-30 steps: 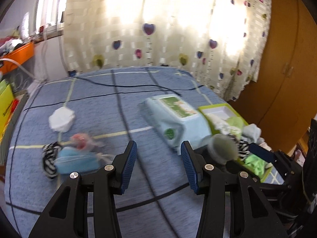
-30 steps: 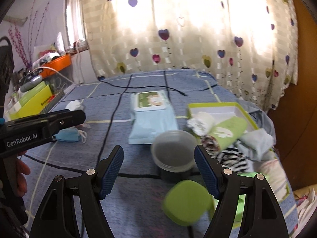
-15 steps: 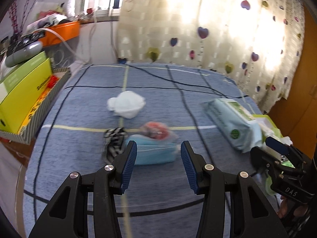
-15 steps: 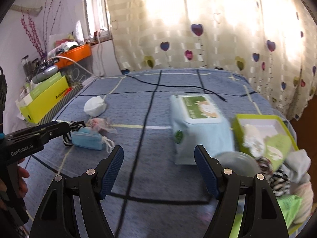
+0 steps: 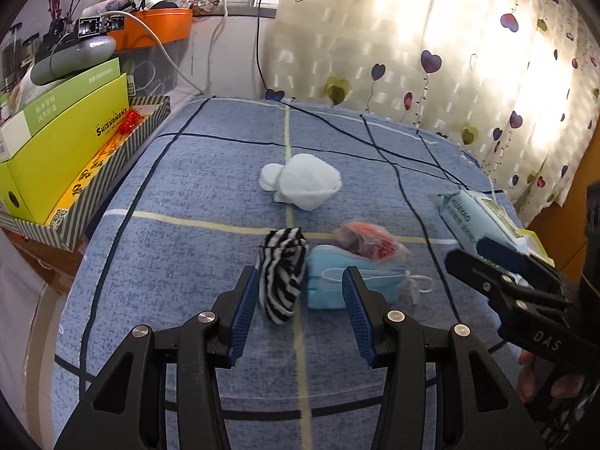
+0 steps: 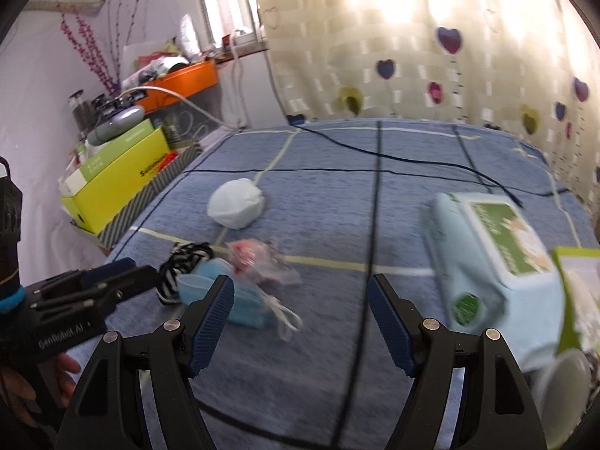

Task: Organize soft objects
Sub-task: 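Move both grippers back toward the striped sock and wrapped packet, then grasp the wrapped packet with the right gripper while the left grasps the striped sock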

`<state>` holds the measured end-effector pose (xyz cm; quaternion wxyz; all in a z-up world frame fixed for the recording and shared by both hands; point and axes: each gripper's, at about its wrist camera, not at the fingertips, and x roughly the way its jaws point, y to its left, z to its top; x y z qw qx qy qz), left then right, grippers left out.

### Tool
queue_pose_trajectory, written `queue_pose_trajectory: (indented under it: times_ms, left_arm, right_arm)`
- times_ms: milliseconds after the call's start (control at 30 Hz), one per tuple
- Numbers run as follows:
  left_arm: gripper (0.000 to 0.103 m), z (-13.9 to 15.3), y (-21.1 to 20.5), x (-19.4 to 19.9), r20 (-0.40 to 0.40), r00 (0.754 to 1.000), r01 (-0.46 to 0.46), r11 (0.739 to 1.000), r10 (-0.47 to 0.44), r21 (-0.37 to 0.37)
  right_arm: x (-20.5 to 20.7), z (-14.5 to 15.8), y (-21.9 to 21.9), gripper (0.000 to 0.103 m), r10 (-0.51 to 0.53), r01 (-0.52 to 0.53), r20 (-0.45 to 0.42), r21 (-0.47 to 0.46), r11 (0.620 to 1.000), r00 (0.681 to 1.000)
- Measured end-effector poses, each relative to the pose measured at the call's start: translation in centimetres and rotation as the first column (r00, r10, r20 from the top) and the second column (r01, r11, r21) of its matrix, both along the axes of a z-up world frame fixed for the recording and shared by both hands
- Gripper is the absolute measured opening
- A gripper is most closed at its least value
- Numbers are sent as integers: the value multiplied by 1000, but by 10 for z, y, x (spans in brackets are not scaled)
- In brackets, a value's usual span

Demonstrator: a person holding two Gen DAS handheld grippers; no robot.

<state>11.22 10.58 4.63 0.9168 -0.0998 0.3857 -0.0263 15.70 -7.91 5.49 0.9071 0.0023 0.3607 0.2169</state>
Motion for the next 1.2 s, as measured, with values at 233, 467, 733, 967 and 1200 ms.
queue_pose_trajectory:
  times_ms: [233, 467, 733, 967, 1200]
  left_arm:
    - [47, -9, 12, 7, -29, 999, -23, 999, 22, -24]
    - [47, -14, 16, 15, -42, 999, -20, 999, 19, -30]
    - [47, -26, 19, 30, -88, 996, -5, 999, 0, -52]
    - [47, -31, 20, 37, -104, 995, -7, 999, 3, -44]
    - [47, -35, 19, 43, -117, 993, -1, 1000, -3, -31]
  right_arm:
    - [25, -8, 27, 74, 49, -49, -34, 6, 999, 998]
    - [44, -24, 41, 74, 81, -81, -92, 6, 997, 992]
    - [56, -32, 45, 67, 62, -65, -112, -22, 998, 992]
    - [61, -37, 44, 53, 51, -57, -126, -40, 998, 991]
    - [61, -39, 43, 43, 45, -51, -127, -49, 997, 991]
